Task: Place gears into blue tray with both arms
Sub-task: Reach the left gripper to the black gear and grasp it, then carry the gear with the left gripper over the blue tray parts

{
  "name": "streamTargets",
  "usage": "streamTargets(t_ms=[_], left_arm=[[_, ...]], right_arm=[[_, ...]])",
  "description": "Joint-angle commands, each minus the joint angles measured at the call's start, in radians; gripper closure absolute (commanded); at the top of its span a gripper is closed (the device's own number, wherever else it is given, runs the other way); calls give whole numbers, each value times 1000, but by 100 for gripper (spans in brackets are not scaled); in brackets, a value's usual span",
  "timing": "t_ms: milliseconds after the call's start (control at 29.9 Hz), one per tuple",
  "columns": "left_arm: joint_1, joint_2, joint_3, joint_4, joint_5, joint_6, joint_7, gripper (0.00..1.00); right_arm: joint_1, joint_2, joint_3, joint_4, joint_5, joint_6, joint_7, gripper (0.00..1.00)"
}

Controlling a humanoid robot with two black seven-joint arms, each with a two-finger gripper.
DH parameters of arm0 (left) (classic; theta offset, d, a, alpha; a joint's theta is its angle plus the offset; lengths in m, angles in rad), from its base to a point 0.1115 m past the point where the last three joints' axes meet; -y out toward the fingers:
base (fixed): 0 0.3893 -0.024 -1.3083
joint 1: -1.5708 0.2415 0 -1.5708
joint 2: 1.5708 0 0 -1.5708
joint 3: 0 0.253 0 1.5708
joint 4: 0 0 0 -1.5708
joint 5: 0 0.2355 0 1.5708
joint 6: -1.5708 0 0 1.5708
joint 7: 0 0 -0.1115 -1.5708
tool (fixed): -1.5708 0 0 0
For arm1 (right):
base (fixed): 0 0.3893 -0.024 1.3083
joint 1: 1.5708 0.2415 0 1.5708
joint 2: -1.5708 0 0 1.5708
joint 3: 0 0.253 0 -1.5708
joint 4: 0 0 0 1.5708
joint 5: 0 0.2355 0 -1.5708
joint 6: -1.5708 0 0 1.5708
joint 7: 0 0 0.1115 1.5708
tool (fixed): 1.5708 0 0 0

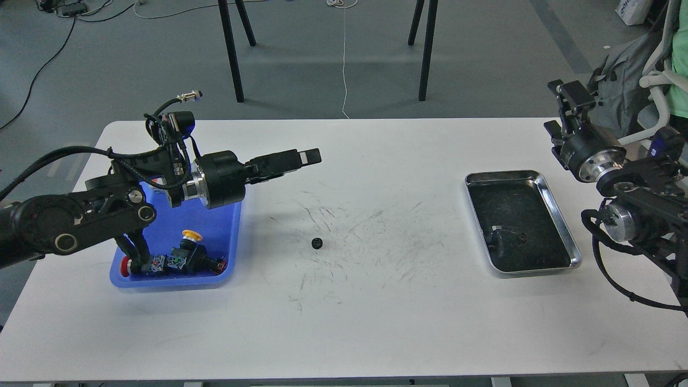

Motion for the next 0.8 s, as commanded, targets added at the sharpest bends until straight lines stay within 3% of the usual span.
streamTargets(t_ms=[0,201,368,769], left_arm=[[-23,9,10,-17,197,-33,0,0],[-66,-7,16,-63,251,-44,0,0],[-69,-4,13,-83,577,-12,0,0],[-93,-117,39,32,836,65,0,0]], right_arm=[[0,0,0,0,0,-3,0,6],[-2,0,0,2,0,-7,0,6],[-16,-2,0,2,-2,-13,1,6],[-22,6,-2,3,-2,-26,1,6]])
